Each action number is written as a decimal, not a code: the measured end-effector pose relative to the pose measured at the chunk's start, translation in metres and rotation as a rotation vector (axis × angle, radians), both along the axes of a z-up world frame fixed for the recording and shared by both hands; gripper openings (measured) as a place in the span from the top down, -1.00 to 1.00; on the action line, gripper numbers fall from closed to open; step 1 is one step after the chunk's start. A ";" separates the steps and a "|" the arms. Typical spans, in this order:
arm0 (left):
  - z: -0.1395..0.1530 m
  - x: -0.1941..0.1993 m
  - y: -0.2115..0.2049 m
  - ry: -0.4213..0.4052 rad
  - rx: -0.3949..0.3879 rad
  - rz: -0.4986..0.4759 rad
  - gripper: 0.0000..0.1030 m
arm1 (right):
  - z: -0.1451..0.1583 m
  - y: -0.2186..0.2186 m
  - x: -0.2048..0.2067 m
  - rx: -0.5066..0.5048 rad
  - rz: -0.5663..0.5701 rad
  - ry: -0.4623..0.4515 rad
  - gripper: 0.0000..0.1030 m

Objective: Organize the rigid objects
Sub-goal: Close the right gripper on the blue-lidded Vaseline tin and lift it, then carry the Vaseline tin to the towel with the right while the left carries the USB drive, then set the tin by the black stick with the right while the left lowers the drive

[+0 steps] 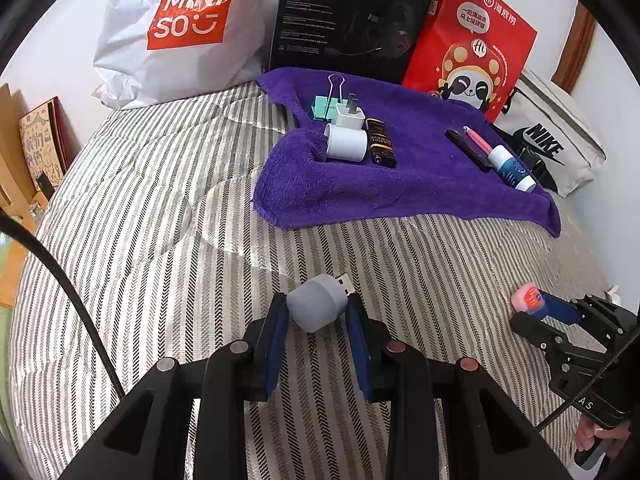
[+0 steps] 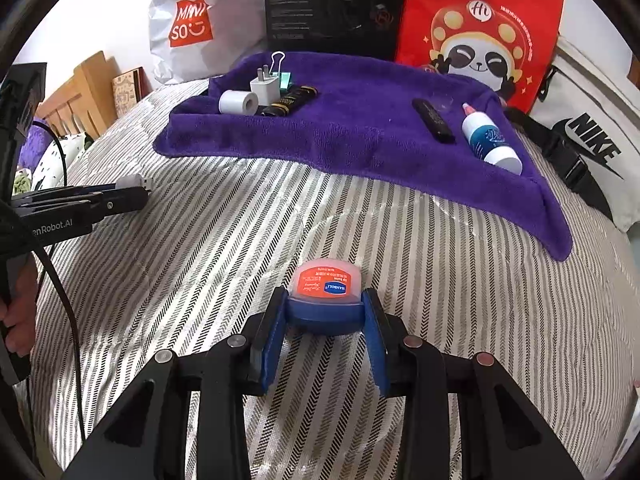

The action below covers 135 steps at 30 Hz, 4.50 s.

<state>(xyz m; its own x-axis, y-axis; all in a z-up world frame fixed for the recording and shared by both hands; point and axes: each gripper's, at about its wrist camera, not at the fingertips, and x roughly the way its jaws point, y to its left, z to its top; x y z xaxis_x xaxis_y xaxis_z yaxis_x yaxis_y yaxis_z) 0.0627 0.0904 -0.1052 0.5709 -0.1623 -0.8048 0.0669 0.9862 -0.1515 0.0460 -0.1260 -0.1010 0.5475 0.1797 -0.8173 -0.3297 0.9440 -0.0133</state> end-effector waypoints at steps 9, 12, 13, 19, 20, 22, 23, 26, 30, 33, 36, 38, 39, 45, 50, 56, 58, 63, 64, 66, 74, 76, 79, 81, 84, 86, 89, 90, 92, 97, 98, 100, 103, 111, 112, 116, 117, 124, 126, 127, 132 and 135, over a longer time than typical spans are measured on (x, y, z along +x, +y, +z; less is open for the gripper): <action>0.000 0.004 0.001 -0.002 -0.010 0.005 0.45 | -0.001 -0.001 0.002 0.017 0.002 -0.019 0.28; 0.001 0.002 0.005 -0.001 -0.031 0.001 0.45 | 0.001 -0.002 0.002 0.015 0.006 -0.005 0.28; 0.002 0.001 0.007 -0.002 -0.040 0.000 0.45 | 0.002 -0.002 0.001 0.017 0.007 0.001 0.28; -0.001 0.004 0.009 0.008 -0.015 0.018 0.45 | 0.000 -0.004 -0.002 0.029 0.002 -0.008 0.28; -0.001 0.005 0.008 0.011 -0.014 0.021 0.45 | 0.000 -0.004 -0.002 0.028 0.004 -0.009 0.28; -0.001 0.006 0.007 0.011 -0.011 0.022 0.45 | 0.000 -0.005 -0.002 0.032 0.008 -0.008 0.28; -0.002 0.007 0.006 0.008 -0.007 0.021 0.45 | 0.000 -0.006 -0.002 0.038 0.010 -0.008 0.28; -0.003 0.009 0.004 -0.002 0.005 0.014 0.45 | -0.001 -0.007 -0.002 0.048 0.010 -0.010 0.28; -0.001 0.011 0.003 -0.001 0.007 0.003 0.45 | -0.001 -0.008 -0.002 0.049 0.014 -0.013 0.28; 0.003 0.010 0.006 -0.006 -0.039 0.005 0.45 | 0.001 -0.011 -0.001 0.074 0.011 0.002 0.28; 0.006 0.009 0.005 -0.006 -0.055 0.001 0.45 | 0.005 -0.016 -0.001 0.094 0.004 0.003 0.28; 0.006 0.008 0.003 -0.005 -0.047 -0.003 0.45 | 0.008 -0.019 -0.001 0.098 0.002 -0.005 0.28; 0.006 0.008 0.002 0.000 -0.046 -0.006 0.45 | 0.009 -0.020 -0.001 0.102 0.001 -0.006 0.28; 0.009 0.005 -0.004 -0.003 -0.045 -0.020 0.45 | 0.014 -0.026 -0.001 0.108 -0.007 -0.015 0.28; 0.020 0.003 -0.008 -0.018 -0.045 -0.036 0.45 | 0.022 -0.031 0.001 0.117 -0.016 -0.033 0.28; 0.032 0.003 -0.016 -0.032 -0.024 -0.053 0.45 | 0.031 -0.035 0.006 0.123 -0.019 -0.053 0.28; 0.034 0.004 -0.017 -0.039 -0.019 -0.052 0.45 | 0.032 -0.036 0.008 0.122 -0.019 -0.056 0.28; 0.037 0.009 -0.022 -0.039 -0.024 -0.062 0.45 | 0.034 -0.036 0.011 0.115 -0.018 -0.057 0.28; 0.038 0.009 -0.023 -0.043 -0.019 -0.060 0.45 | 0.034 -0.037 0.011 0.115 -0.020 -0.057 0.28; 0.040 0.011 -0.024 -0.048 -0.026 -0.062 0.45 | 0.035 -0.038 0.014 0.118 -0.023 -0.057 0.28; 0.051 0.020 -0.023 -0.078 -0.047 -0.067 0.45 | 0.041 -0.037 0.025 0.123 -0.024 -0.063 0.28; 0.054 0.023 -0.023 -0.084 -0.043 -0.078 0.45 | 0.044 -0.036 0.028 0.123 -0.023 -0.069 0.28; 0.057 0.028 -0.024 -0.090 -0.029 -0.082 0.45 | 0.049 -0.037 0.034 0.128 -0.024 -0.086 0.28; 0.059 0.033 -0.023 -0.093 -0.022 -0.082 0.45 | 0.050 -0.038 0.040 0.133 -0.028 -0.093 0.28; 0.062 0.040 -0.022 -0.097 -0.021 -0.082 0.45 | 0.053 -0.038 0.051 0.137 -0.027 -0.101 0.28; 0.063 0.046 -0.021 -0.095 -0.015 -0.079 0.45 | 0.056 -0.039 0.059 0.139 -0.032 -0.108 0.28; 0.062 0.055 -0.020 -0.094 -0.013 -0.077 0.45 | 0.058 -0.043 0.072 0.148 -0.042 -0.112 0.28; 0.062 0.057 -0.019 -0.093 -0.014 -0.076 0.45 | 0.059 -0.045 0.078 0.157 -0.047 -0.110 0.28; 0.060 0.063 -0.018 -0.089 -0.019 -0.073 0.45 | 0.059 -0.048 0.090 0.162 -0.057 -0.100 0.28; 0.055 0.073 -0.018 -0.081 -0.026 -0.074 0.45 | 0.048 -0.055 0.120 0.150 -0.080 -0.053 0.28; 0.053 0.075 -0.018 -0.078 -0.029 -0.073 0.45 | 0.045 -0.056 0.125 0.148 -0.084 -0.039 0.28; 0.050 0.079 -0.018 -0.074 -0.033 -0.074 0.45 | 0.035 -0.058 0.138 0.139 -0.091 0.000 0.28; 0.047 0.084 -0.018 -0.068 -0.039 -0.079 0.45 | 0.022 -0.059 0.151 0.136 -0.105 0.050 0.28; 0.042 0.093 -0.021 -0.053 -0.049 -0.093 0.45 | 0.010 -0.055 0.165 0.115 -0.121 0.089 0.28; 0.041 0.094 -0.023 -0.050 -0.051 -0.100 0.45 | 0.010 -0.055 0.166 0.110 -0.120 0.091 0.28; 0.034 0.100 -0.032 -0.028 -0.050 -0.116 0.45 | 0.010 -0.054 0.166 0.096 -0.111 0.086 0.28; 0.031 0.102 -0.033 -0.019 -0.049 -0.115 0.45 | 0.010 -0.054 0.166 0.094 -0.108 0.086 0.28; 0.021 0.109 -0.037 0.018 -0.047 -0.114 0.45 | 0.013 -0.057 0.168 0.129 -0.080 0.099 0.04; 0.019 0.110 -0.037 0.026 -0.047 -0.113 0.45 | 0.013 -0.056 0.167 0.126 -0.076 0.097 0.03; 0.018 0.110 -0.038 0.027 -0.045 -0.112 0.45 | 0.013 -0.056 0.168 0.131 -0.077 0.099 0.03; 0.019 0.113 -0.042 0.045 -0.028 -0.123 0.45 | 0.015 -0.061 0.165 0.154 -0.091 0.111 0.03; 0.015 0.119 -0.047 0.066 -0.004 -0.127 0.45 | 0.020 -0.065 0.159 0.164 -0.094 0.096 0.01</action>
<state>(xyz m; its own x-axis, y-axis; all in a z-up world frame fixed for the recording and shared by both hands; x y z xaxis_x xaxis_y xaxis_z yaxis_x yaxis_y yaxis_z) 0.1816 0.0431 -0.0898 0.4910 -0.2328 -0.8395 0.1806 0.9699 -0.1633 0.2054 -0.1907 -0.0807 0.4891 0.2669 -0.8304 -0.2324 0.9575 0.1708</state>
